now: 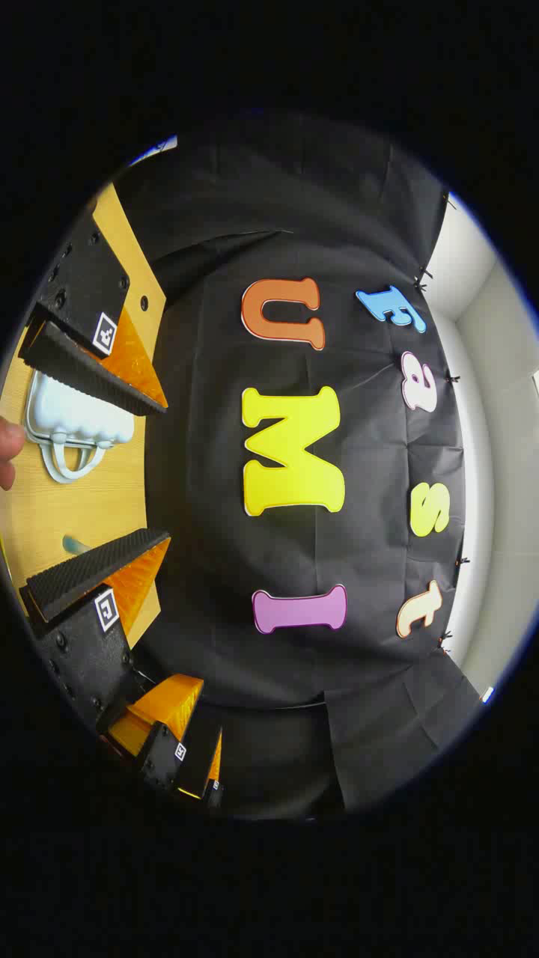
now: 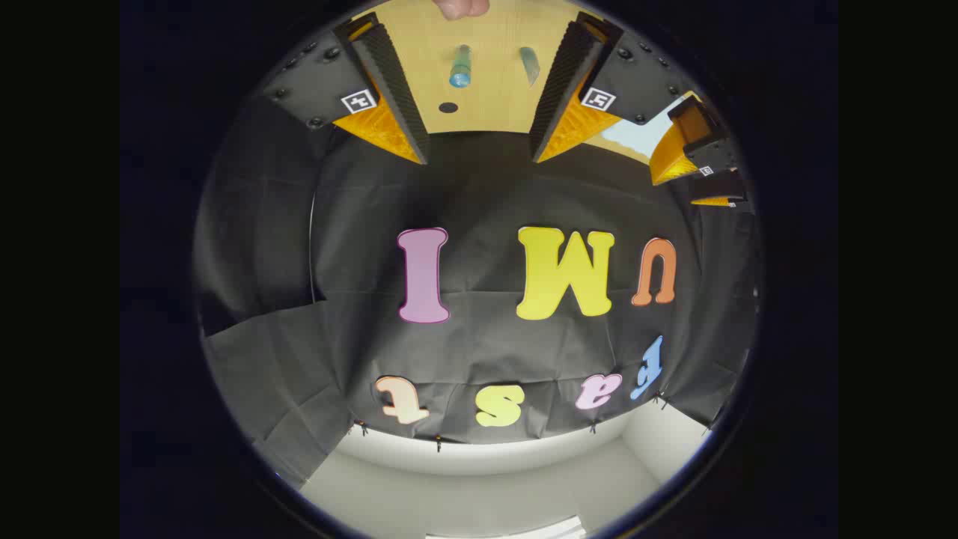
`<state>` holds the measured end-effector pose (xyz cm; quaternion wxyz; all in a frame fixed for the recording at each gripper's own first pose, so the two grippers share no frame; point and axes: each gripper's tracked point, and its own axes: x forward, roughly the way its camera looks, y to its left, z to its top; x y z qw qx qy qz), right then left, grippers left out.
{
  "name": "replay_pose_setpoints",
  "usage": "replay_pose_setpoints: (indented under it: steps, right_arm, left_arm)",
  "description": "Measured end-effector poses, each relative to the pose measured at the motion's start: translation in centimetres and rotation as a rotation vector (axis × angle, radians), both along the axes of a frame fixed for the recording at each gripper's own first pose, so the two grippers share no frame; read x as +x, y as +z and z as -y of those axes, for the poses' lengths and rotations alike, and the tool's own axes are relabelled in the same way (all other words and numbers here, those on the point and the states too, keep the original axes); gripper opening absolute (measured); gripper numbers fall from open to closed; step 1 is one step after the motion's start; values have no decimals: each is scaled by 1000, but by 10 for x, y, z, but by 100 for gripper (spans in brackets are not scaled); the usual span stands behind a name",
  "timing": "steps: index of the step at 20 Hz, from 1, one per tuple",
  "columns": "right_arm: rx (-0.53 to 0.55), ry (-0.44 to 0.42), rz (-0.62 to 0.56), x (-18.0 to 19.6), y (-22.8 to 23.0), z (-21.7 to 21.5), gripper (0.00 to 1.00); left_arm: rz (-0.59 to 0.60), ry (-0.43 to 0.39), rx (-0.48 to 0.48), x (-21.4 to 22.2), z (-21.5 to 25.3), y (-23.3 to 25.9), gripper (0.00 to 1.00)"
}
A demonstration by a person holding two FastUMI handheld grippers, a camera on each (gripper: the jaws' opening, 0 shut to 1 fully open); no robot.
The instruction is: First open the suitcase, pack the skin care products into it, and then close the suitcase.
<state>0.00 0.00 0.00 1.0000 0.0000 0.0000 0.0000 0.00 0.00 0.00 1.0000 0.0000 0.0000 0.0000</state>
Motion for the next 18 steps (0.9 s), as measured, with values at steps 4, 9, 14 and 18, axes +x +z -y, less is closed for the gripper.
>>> replay_pose_setpoints:
  steps: [4, 9, 14, 18]
  right_arm:
    - [-2, 4, 7, 0, 2, -1, 80]
    - [0, 8, 7, 1, 4, -1, 80]
    - [-4, 6, 14, -1, 4, 0, 80]
    - [-10, 3, 1, -2, -1, 2, 80]
  left_arm:
    - [11, 6, 4, -1, -2, 3, 97]
    - [16, 12, 7, -2, -4, 5, 97]
    - [23, 14, 5, -2, -3, 6, 96]
    - [9, 14, 2, -4, -3, 1, 97]
